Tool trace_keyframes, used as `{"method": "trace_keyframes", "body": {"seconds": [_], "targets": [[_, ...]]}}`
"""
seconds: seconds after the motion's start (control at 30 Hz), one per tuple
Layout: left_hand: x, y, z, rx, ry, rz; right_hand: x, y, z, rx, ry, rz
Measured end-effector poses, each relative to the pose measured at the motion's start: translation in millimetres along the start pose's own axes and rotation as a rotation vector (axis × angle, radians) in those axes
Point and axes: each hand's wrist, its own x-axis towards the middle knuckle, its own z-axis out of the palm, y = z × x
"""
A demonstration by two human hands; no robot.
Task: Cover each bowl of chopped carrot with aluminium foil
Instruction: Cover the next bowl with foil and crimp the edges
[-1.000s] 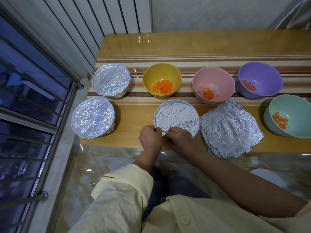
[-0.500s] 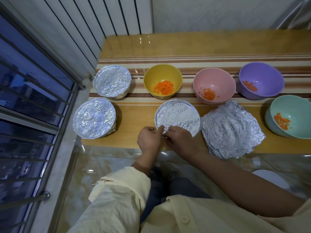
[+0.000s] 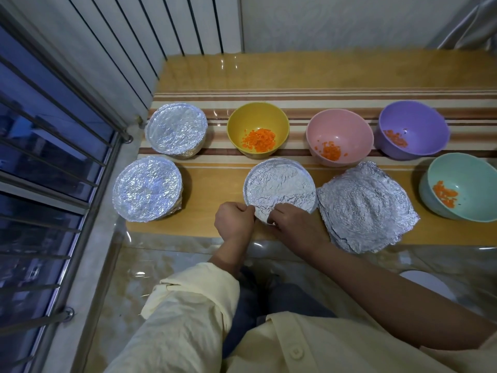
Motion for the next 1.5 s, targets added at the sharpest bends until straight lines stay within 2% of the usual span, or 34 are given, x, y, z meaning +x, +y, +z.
{"method": "trace_keyframes", "body": {"seconds": [0.13,0.23,0.33,0.43,0.63,0.83,0.97,1.33,1.5], "targets": [[-1.9,-5.2,1.4,-0.077,-0.029,-0.041,2.7,0.0,-0.4,-0.001,-0.003,-0.016],[-13.4,-11.5,9.4,-0.141,-0.115,-0.119,2.3,2.0,-1.1,0.021,0.000,-0.035],[-18.6,-10.0,18.8,-0.079,-0.194,-0.069,2.8,3.3,-0.8,0.030,0.001,-0.055],[-15.8,-3.9,18.9,-0.023,-0.178,-0.066,4.1,5.7,1.2,0.049,-0.008,-0.031],[-6.9,-9.8,24.5,-0.110,-0.270,-0.106,4.2,7.4,2.4,0.062,-0.015,-0.017],[-5.7,-10.9,24.2,-0.095,-0.281,-0.054,6.1,7.8,1.9,0.064,-0.012,-0.010],[-7.1,-11.2,23.7,-0.090,-0.294,-0.083,5.1,7.5,4.3,0.068,0.007,-0.014],[6.3,-0.2,0.7,0.072,-0.270,0.016,-0.3,18.2,-6.7,0.023,0.007,-0.079],[3.2,-5.8,3.6,-0.024,-0.230,-0.053,2.6,16.3,-4.7,-0.017,-0.022,-0.082]]}}
